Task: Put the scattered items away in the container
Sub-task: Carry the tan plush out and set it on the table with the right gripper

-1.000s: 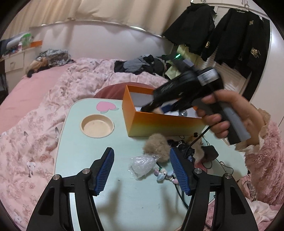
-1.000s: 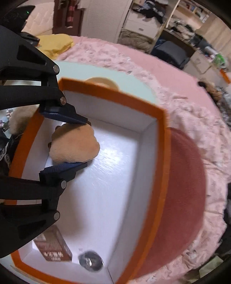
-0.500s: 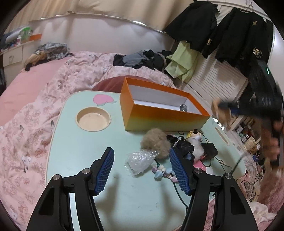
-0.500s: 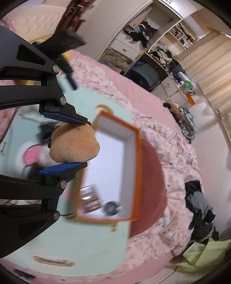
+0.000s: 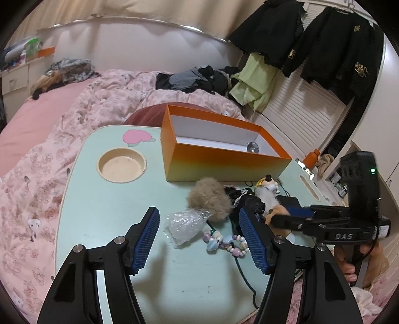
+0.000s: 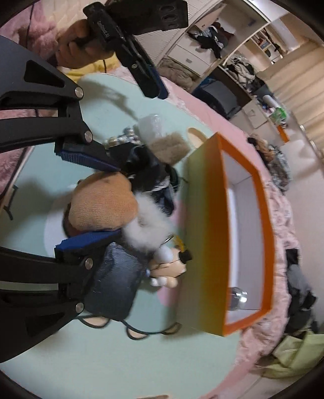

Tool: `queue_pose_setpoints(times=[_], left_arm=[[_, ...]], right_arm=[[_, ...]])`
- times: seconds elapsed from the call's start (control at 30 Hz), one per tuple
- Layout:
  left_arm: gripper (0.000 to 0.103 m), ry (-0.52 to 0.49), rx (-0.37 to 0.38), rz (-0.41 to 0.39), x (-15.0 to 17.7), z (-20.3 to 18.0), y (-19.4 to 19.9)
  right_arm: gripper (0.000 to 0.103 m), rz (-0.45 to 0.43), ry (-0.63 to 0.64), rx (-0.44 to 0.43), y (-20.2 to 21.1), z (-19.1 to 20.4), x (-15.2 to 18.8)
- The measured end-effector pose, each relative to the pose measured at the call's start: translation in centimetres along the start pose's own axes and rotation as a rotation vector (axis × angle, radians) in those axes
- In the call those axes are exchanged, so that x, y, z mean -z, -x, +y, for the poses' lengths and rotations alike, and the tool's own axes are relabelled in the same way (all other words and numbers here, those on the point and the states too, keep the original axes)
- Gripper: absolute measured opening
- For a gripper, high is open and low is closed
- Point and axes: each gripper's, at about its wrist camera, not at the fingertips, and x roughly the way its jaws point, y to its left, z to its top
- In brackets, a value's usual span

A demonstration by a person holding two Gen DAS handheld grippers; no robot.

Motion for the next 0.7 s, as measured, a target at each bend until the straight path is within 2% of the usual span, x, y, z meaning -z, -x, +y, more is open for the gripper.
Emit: queue_pose_setpoints(times=[0.13, 0.23, 0.3, 0.4, 0.43, 0.5, 0.6, 0.7], left_arm=[[0.066, -0.021, 0.008, -0.007, -1.2, -1.2, 0.2], [0.066, -0.073, 0.008, 0.011, -3.6, -3.4, 0.0], [0.066, -0.073, 0.071, 0.093, -6.1, -5.1, -1.0], [0.066, -0.093, 0.234, 0.251, -10.3, -8.2, -4.3], [0.065, -0.101, 0.253, 0.287, -11.5, -9.1, -5.6], [0.062, -0.13, 0.224, 0.364, -13.4, -10.9, -8.9], [0.058, -0.206, 0.134, 0.477, -14.4, -13.1, -14.8], [0.048, -0.167, 0.118, 0.557, -14.2, -13.1, -18.9]], right_arm=[[0.078, -0.162, -0.012, 0.0, 3.3, -0.6, 1.0], [0.078, -0.22, -0.027, -0.026, 4.9, -1.0, 2.0], [0.078, -0.236, -0.055, -0.036, 5.3, -1.6, 2.8], [0.078, -0.236, -0.095, -0.056, 5.2, -2.5, 3.9], [0.078, -0.232, -0.106, -0.069, 5.1, -2.8, 4.1], [0.078, -0.228, -0.126, -0.086, 5.0, -3.1, 4.3], [0.078, -0.233, -0.139, -0.101, 5.1, -3.4, 4.3], [0.078, -0.235, -0.14, -0.103, 5.3, -3.6, 4.5]])
